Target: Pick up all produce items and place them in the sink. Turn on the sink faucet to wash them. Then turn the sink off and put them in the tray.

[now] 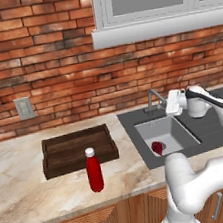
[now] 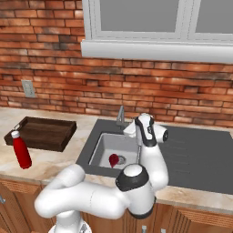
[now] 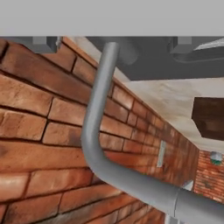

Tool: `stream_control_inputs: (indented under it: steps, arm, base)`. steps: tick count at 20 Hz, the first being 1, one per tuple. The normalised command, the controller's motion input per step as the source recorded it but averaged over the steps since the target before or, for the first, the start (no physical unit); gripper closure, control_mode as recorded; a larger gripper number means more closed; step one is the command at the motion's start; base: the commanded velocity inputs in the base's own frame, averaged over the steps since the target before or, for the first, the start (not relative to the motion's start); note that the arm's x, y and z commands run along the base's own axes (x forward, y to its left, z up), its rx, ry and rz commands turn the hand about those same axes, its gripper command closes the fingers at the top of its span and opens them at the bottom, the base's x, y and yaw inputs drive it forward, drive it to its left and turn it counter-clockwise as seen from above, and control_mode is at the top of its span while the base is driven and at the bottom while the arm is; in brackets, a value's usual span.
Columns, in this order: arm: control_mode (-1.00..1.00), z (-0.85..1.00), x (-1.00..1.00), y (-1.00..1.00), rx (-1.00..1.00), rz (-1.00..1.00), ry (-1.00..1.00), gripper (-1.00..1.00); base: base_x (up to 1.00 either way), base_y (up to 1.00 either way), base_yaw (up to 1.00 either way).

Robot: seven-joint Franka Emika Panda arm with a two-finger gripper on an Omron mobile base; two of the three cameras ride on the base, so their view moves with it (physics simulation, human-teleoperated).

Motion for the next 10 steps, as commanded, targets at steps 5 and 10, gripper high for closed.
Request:
stream_control_inputs:
  steps: [5,10]
  arm:
    - [-1.00,-0.16,0.25,0.00,0.00,0.05,0.00,-1.00]
    - [-1.00,-0.16,0.27,0.00,0.00,0.05,0.00,-1.00]
  base:
    - [0.00,0.00,0.00]
    - [0.00,0.00,0.00]
